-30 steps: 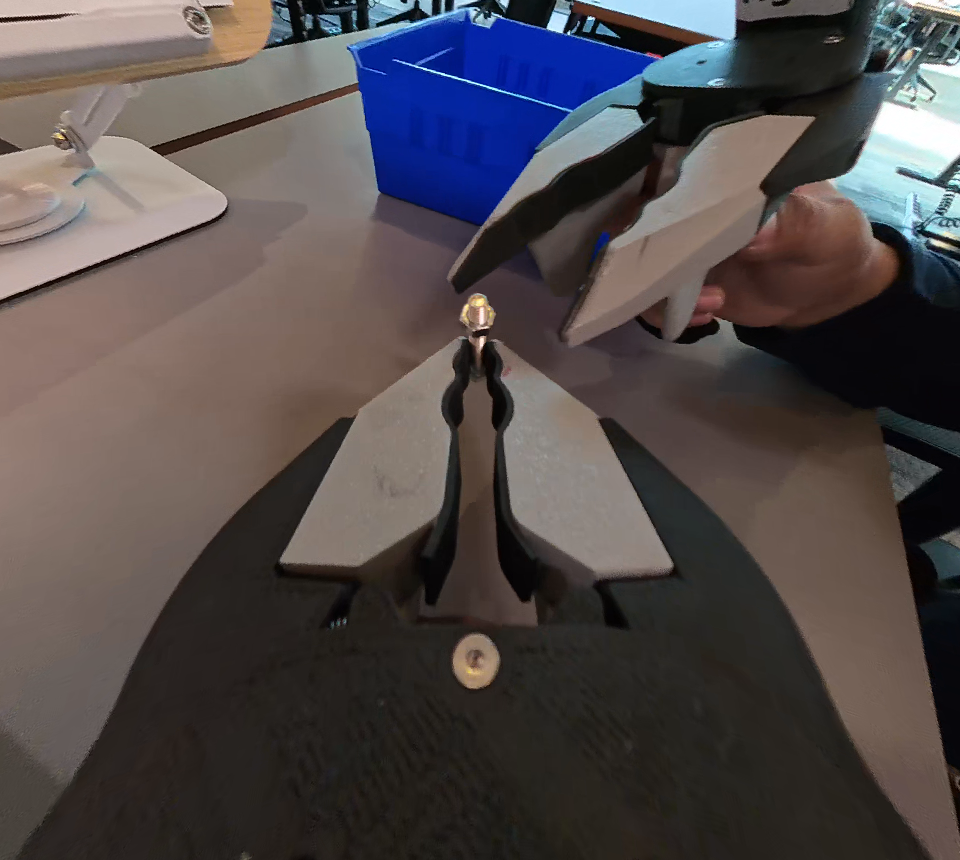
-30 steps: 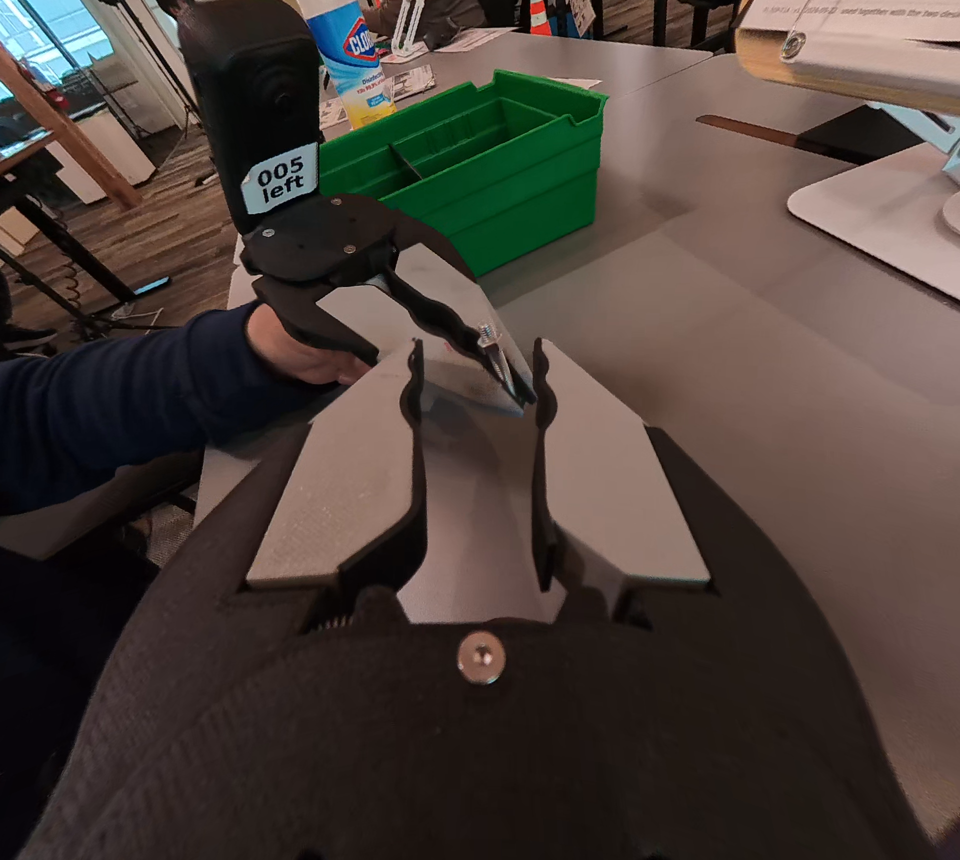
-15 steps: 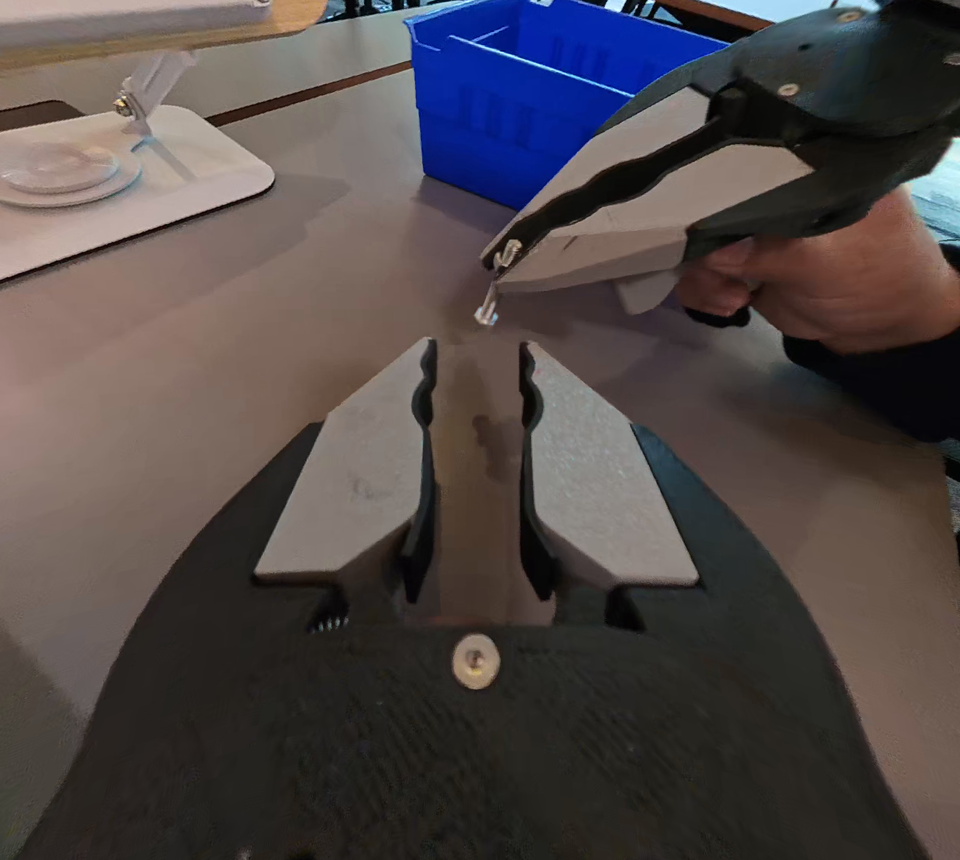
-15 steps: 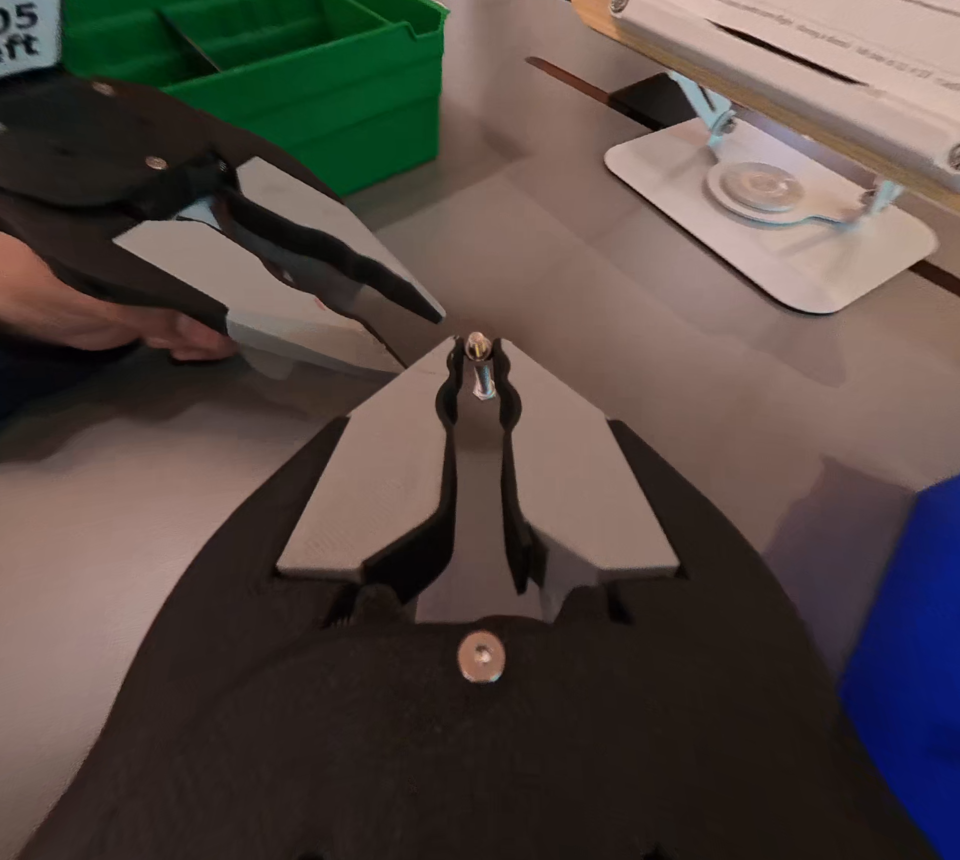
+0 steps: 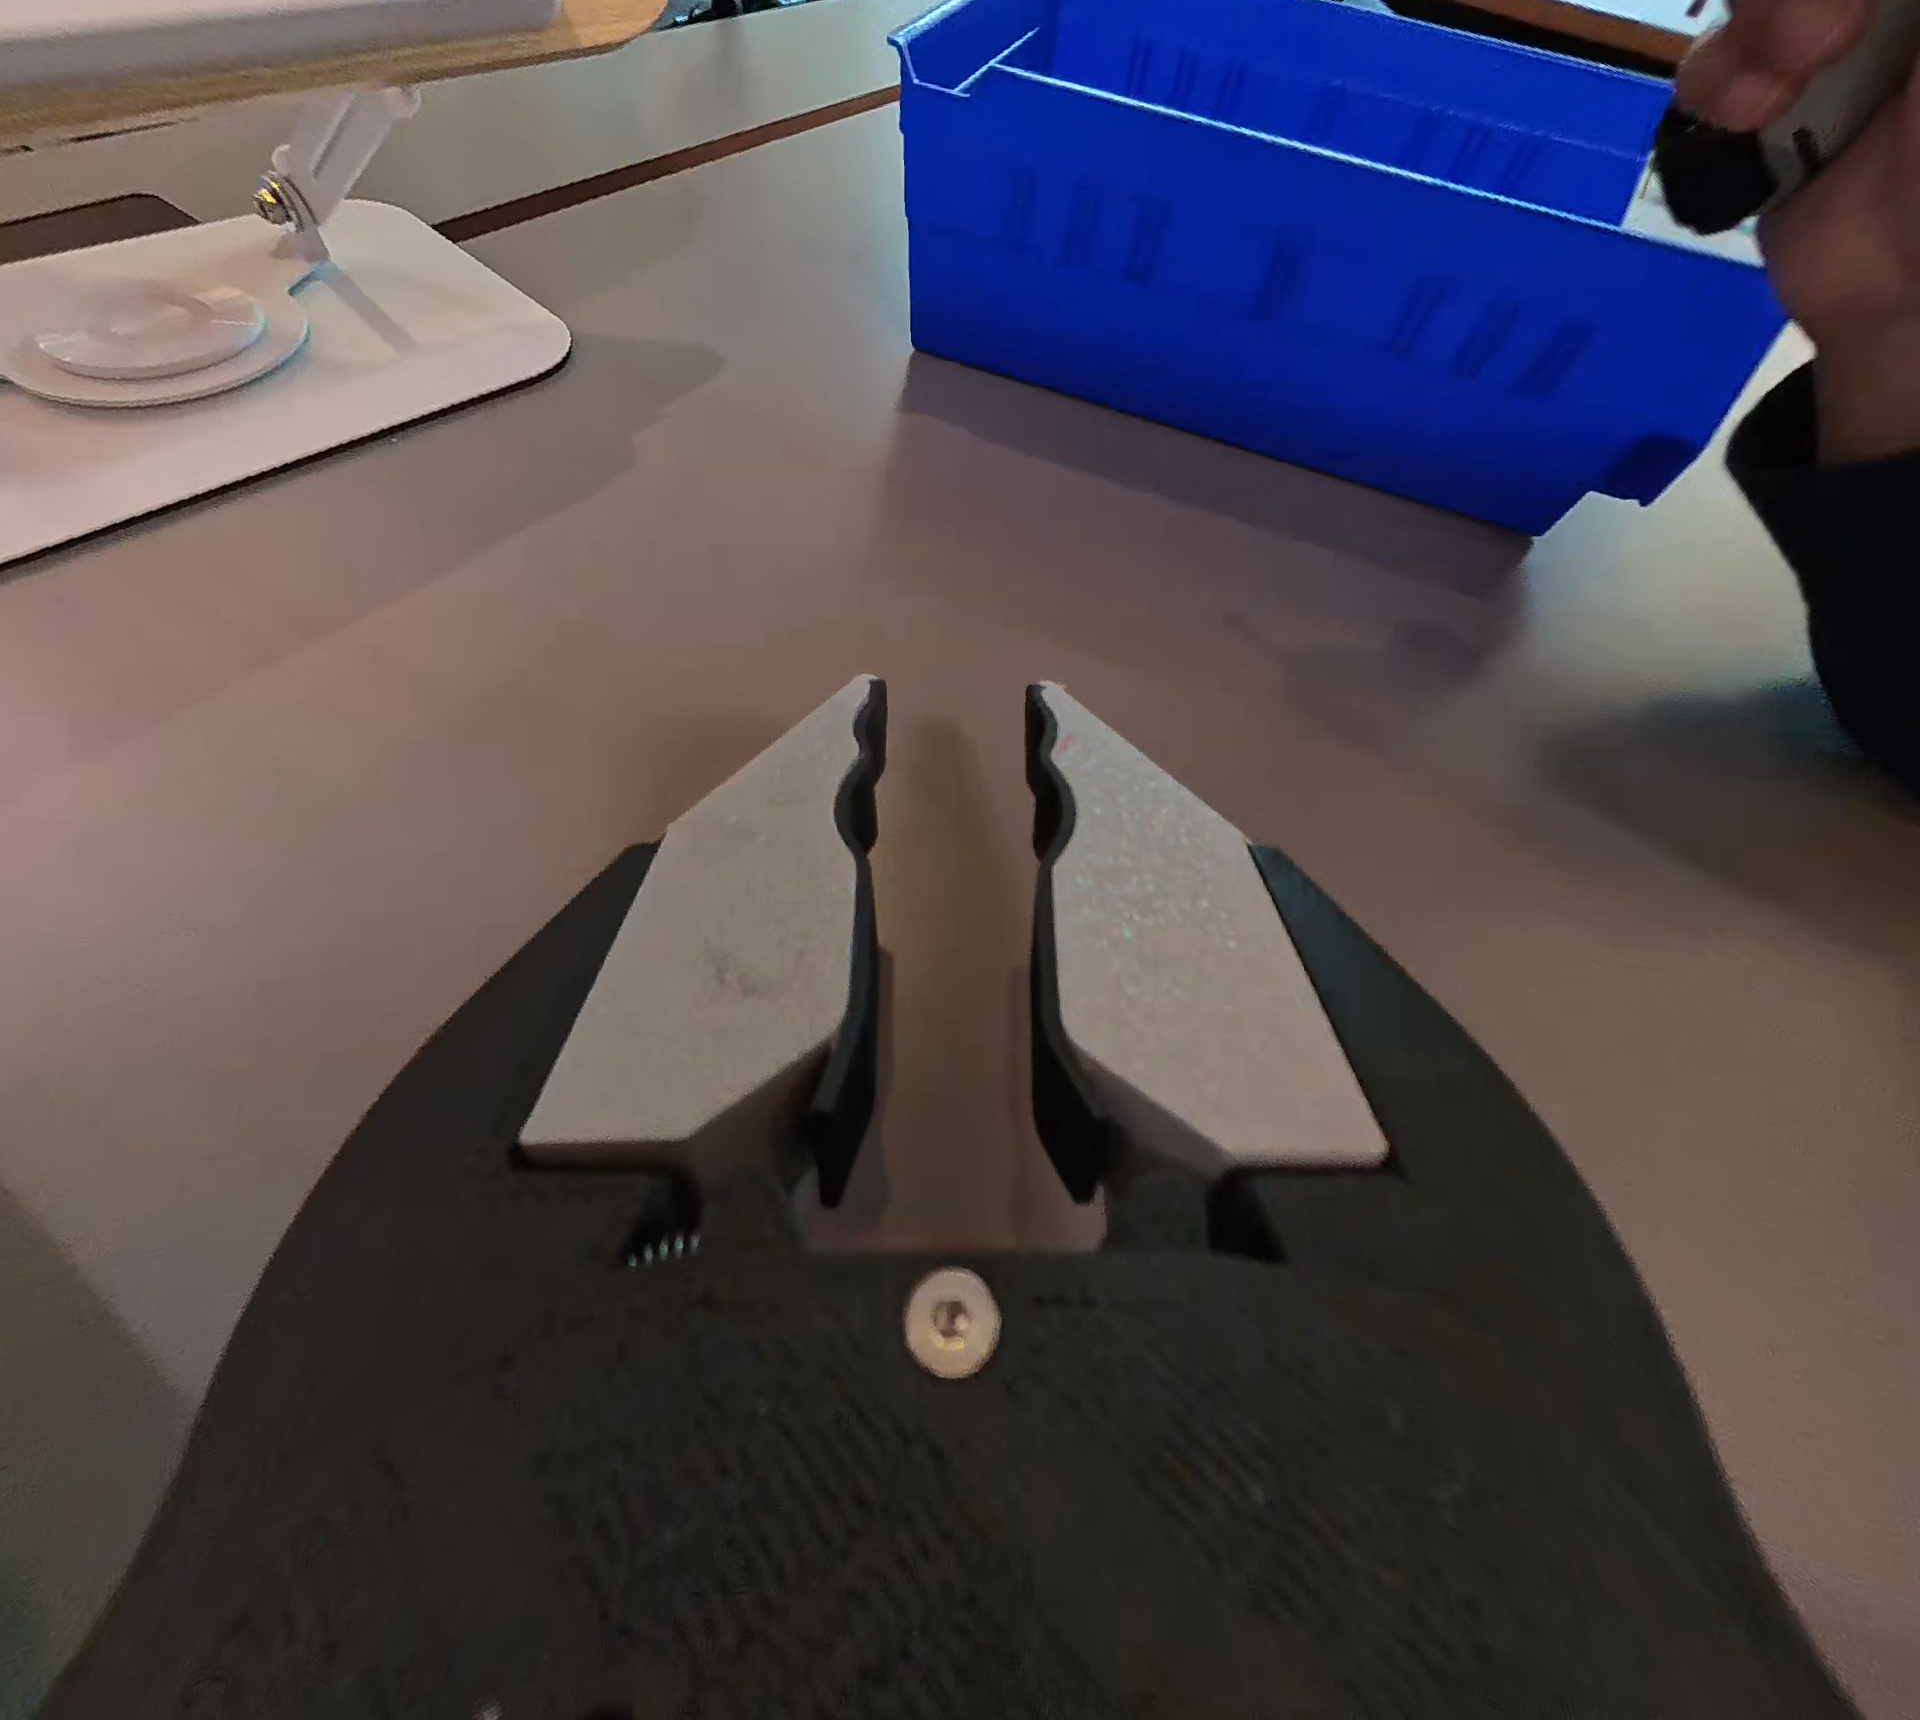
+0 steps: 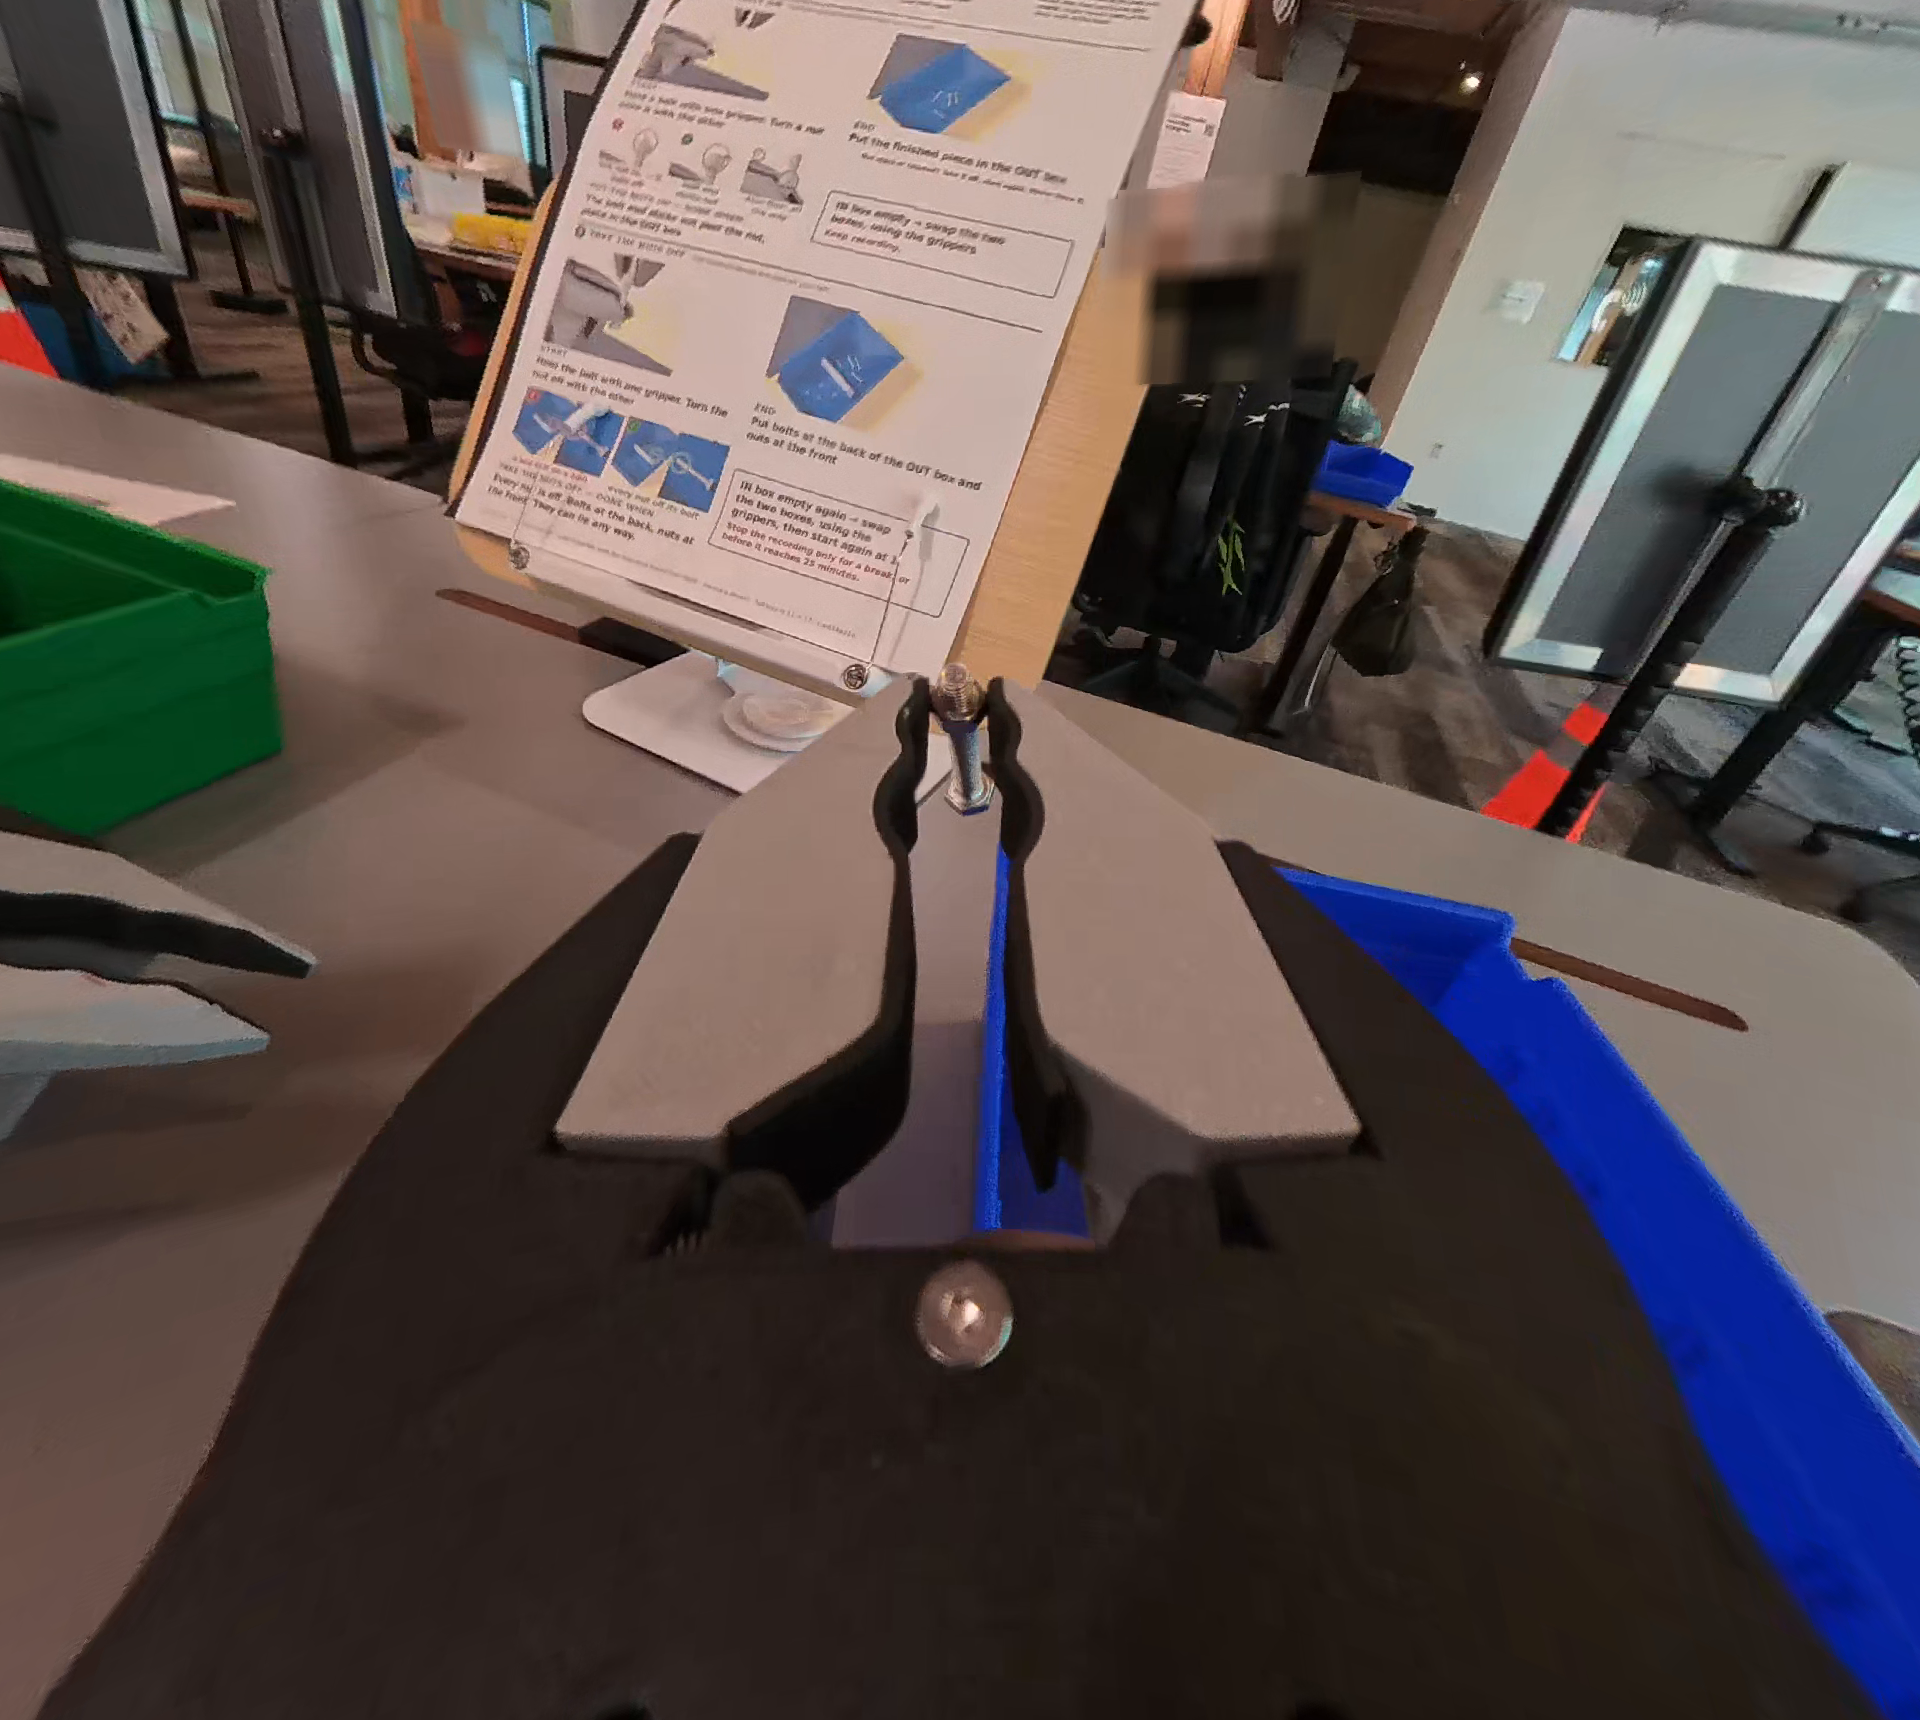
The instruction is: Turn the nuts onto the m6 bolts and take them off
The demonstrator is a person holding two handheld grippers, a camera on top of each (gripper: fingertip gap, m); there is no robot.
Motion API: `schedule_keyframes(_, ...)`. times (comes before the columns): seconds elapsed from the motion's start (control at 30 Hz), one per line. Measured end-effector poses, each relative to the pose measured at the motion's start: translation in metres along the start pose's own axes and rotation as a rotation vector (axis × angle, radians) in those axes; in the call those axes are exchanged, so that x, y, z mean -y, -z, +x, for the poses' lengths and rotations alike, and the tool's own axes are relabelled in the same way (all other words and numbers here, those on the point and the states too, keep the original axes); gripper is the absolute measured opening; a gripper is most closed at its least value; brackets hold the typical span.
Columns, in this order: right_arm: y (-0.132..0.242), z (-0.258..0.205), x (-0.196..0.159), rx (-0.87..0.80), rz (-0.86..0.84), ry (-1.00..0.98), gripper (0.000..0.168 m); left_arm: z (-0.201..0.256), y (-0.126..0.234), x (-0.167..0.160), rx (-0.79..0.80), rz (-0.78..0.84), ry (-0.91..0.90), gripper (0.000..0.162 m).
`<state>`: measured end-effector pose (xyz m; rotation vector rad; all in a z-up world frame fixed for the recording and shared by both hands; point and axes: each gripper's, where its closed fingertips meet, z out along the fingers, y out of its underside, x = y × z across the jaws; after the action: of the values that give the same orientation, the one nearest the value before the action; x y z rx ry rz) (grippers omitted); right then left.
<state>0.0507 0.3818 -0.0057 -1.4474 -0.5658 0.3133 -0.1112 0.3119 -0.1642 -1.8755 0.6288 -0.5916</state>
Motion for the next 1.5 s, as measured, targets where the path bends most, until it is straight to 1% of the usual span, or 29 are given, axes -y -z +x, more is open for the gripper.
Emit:
schedule_keyframes(0.07,0.005,0.008,0.006,0.001,-0.005,-0.025,0.007,0.0,0.001,0.001,0.001,0.002,-0.001,0.024)
schedule_keyframes(0.1,0.006,0.014,0.002,-0.011,-0.044,-0.014,0.008,-0.001,0.001,0.001,0.003,0.003,0.0,0.024)
schedule_keyframes(0.17,0.008,0.04,-0.01,-0.116,-0.134,0.058,0.008,-0.002,0.001,0.001,0.002,0.003,0.005,0.024)
schedule_keyframes(0.23,0.007,0.066,-0.032,-0.194,-0.247,0.085,0.008,-0.001,0.001,0.001,-0.002,0.002,0.01,0.023)
schedule_keyframes(0.27,0.006,0.073,-0.051,-0.183,-0.334,0.065,0.018,0.0,0.001,0.001,-0.007,0.001,0.01,0.023)
schedule_keyframes(0.3,0.005,0.075,-0.069,-0.151,-0.427,0.035,0.038,0.0,0.001,0.001,-0.008,-0.001,0.007,0.023)
schedule_keyframes(0.33,0.006,0.077,-0.081,-0.121,-0.489,0.004,0.042,0.001,0.0,0.0,-0.008,-0.003,0.003,0.024)
schedule_keyframes(0.37,0.008,0.078,-0.084,-0.103,-0.505,-0.013,0.042,0.001,0.0,-0.001,-0.008,-0.008,-0.002,0.024)
schedule_keyframes(0.43,0.015,0.083,-0.073,-0.108,-0.464,-0.004,0.039,0.001,0.0,-0.002,-0.005,-0.014,-0.005,0.023)
schedule_keyframes(0.5,0.024,0.079,-0.067,-0.074,-0.469,0.005,0.037,0.0,0.0,-0.002,-0.006,-0.014,0.0,0.023)
schedule_keyframes(0.53,0.029,0.073,-0.071,-0.035,-0.512,0.002,0.037,0.0,0.0,-0.002,-0.005,-0.012,0.003,0.023)
schedule_keyframes(0.63,0.046,0.047,-0.096,0.128,-0.678,-0.001,0.042,-0.001,0.0,-0.003,-0.008,-0.018,0.009,0.023)
schedule_keyframes(0.67,0.053,0.037,-0.104,0.185,-0.733,0.006,0.04,0.0,-0.001,-0.004,-0.008,-0.022,0.007,0.023)
schedule_keyframes(0.73,0.064,0.025,-0.118,0.244,-0.825,0.049,0.035,0.0,-0.002,-0.006,-0.01,-0.037,0.002,0.023)
schedule_keyframes(0.77,0.066,0.021,-0.122,0.264,-0.844,0.062,0.035,0.0,-0.003,-0.007,-0.01,-0.042,0.0,0.023)
schedule_keyframes(0.83,0.068,0.004,-0.121,0.353,-0.84,0.023,0.028,0.001,-0.003,-0.009,-0.013,-0.049,-0.001,0.023)
schedule_keyframes(0.87,0.071,-0.004,-0.125,0.398,-0.863,-0.007,0.029,0.001,-0.004,-0.009,-0.014,-0.052,-0.002,0.023)
schedule_keyframes(0.93,0.075,-0.009,-0.133,0.43,-0.912,-0.046,0.038,0.0,-0.004,-0.01,-0.012,-0.054,0.0,0.023)
schedule_keyframes(1.0,0.077,-0.009,-0.138,0.446,-0.936,-0.053,0.028,0.0,-0.004,-0.01,-0.011,-0.053,0.002,0.023)
schedule_keyframes(1.03,0.075,-0.009,-0.138,0.441,-0.937,-0.072,0.022,-0.001,-0.003,-0.009,-0.01,-0.052,0.004,0.022)
schedule_keyframes(1.07,0.072,-0.002,-0.14,0.404,-0.942,-0.059,0.011,-0.001,-0.003,-0.009,-0.011,-0.052,0.005,0.022)
schedule_keyframes(1.13,0.066,-0.007,-0.139,0.398,-0.928,-0.043,0.011,-0.001,-0.004,-0.01,-0.009,-0.057,0.004,0.023)
schedule_keyframes(1.33,0.023,-0.04,-0.131,0.396,-0.814,-0.085,0.019,-0.004,-0.004,-0.011,-0.003,-0.062,0.005,0.022)
schedule_keyframes(1.37,0.018,-0.04,-0.126,0.377,-0.786,-0.073,0.018,-0.004,-0.003,-0.011,0.0,-0.061,0.007,0.022)
schedule_keyframes(1.43,0.011,-0.038,-0.103,0.32,-0.68,-0.036,0.024,-0.004,-0.002,-0.009,-0.004,-0.054,0.013,0.022)
schedule_keyframes(1.5,0.009,-0.052,-0.067,0.331,-0.514,-0.023,0.031,-0.001,-0.002,-0.007,-0.013,-0.05,0.013,0.023)
